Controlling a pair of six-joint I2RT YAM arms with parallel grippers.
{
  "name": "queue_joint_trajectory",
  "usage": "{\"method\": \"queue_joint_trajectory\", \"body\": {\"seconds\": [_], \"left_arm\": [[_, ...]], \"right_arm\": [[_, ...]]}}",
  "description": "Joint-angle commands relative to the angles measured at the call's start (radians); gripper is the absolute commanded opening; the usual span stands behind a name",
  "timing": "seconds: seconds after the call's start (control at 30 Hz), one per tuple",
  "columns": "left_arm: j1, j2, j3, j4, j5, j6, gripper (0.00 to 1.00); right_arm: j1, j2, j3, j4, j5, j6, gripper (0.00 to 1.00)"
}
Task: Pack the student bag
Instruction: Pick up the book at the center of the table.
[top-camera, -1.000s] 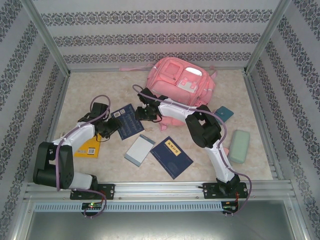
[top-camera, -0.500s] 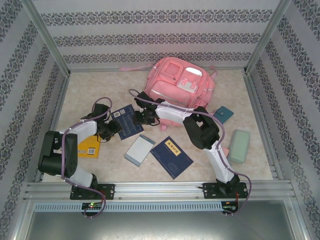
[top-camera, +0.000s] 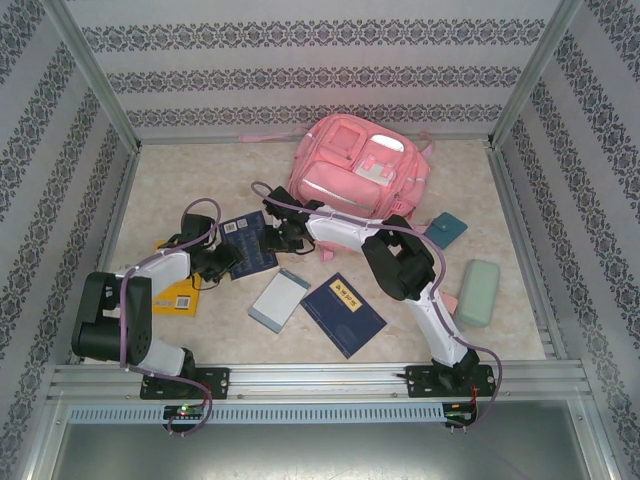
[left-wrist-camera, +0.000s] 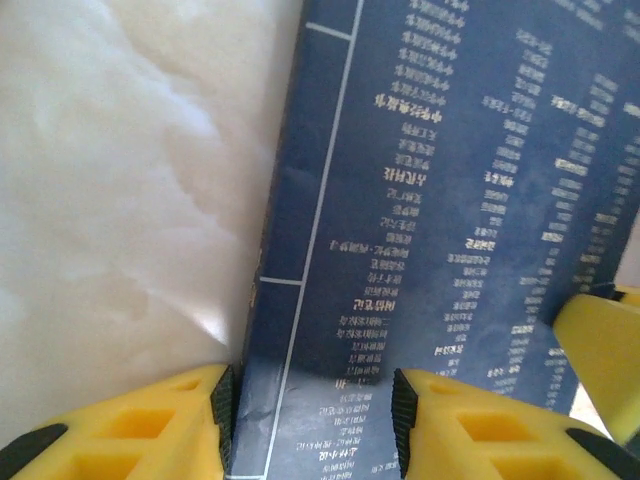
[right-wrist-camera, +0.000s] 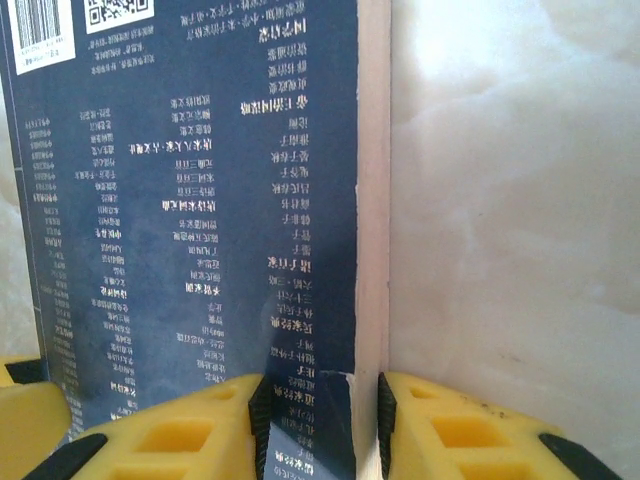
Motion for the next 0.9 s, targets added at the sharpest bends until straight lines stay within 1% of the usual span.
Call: {"method": "queue_joint_trajectory", "body": {"seconds": [0.0, 0.1, 0.17, 0.27, 0.37, 0.5, 0.6, 0.63, 0.67, 0.73, 0.8, 0.83, 0.87], "left_arm": [[-0.017, -0.057, -0.018, 0.270, 0.263, -0.069, 0.44], [-0.016, -0.112, -0.024, 0.345, 0.306, -0.110, 0.42], [-0.017, -0.139, -0.023, 0.341, 0.298, -0.105, 0.42], [-0.014, -0.147, -0.010, 0.259, 0.254, -0.063, 0.40], [-0.010, -0.111, 0.033, 0.100, 0.190, 0.007, 0.36], [-0.005, -0.104, 0.037, 0.030, 0.132, 0.041, 0.32], [-0.005, -0.102, 0.067, -0.070, 0.061, 0.085, 0.32], [-0.006, -0.102, 0.073, -0.092, 0.040, 0.098, 0.31], [-0.005, -0.102, 0.078, -0.117, 0.016, 0.110, 0.28], [-0.006, -0.104, 0.080, -0.136, 0.004, 0.128, 0.18], [-0.006, -0.109, 0.075, -0.130, 0.012, 0.124, 0.05], [-0.006, -0.110, 0.071, -0.125, 0.017, 0.120, 0.00], [-0.006, -0.113, 0.070, -0.118, 0.023, 0.115, 0.00]], "right_arm": [[0.042, 0.033, 0.022, 0.005, -0.108, 0.026, 0.36], [0.038, 0.025, 0.019, 0.006, -0.108, 0.030, 0.36], [0.032, 0.019, 0.012, 0.010, -0.108, 0.034, 0.36], [0.022, 0.003, -0.003, 0.017, -0.106, 0.036, 0.36], [0.014, -0.014, -0.017, 0.020, -0.096, 0.034, 0.36], [0.004, -0.033, -0.035, 0.014, -0.077, 0.022, 0.37], [-0.001, -0.044, -0.050, 0.016, -0.069, 0.020, 0.38], [-0.002, -0.047, -0.055, 0.016, -0.068, 0.020, 0.38], [-0.004, -0.050, -0.060, 0.018, -0.068, 0.020, 0.38], [-0.004, -0.058, -0.063, 0.017, -0.063, 0.015, 0.38], [-0.005, -0.085, -0.061, 0.003, -0.033, -0.008, 0.39], [-0.008, -0.102, -0.060, -0.006, -0.014, -0.026, 0.40], [-0.011, -0.125, -0.061, -0.016, 0.009, -0.047, 0.42]]}}
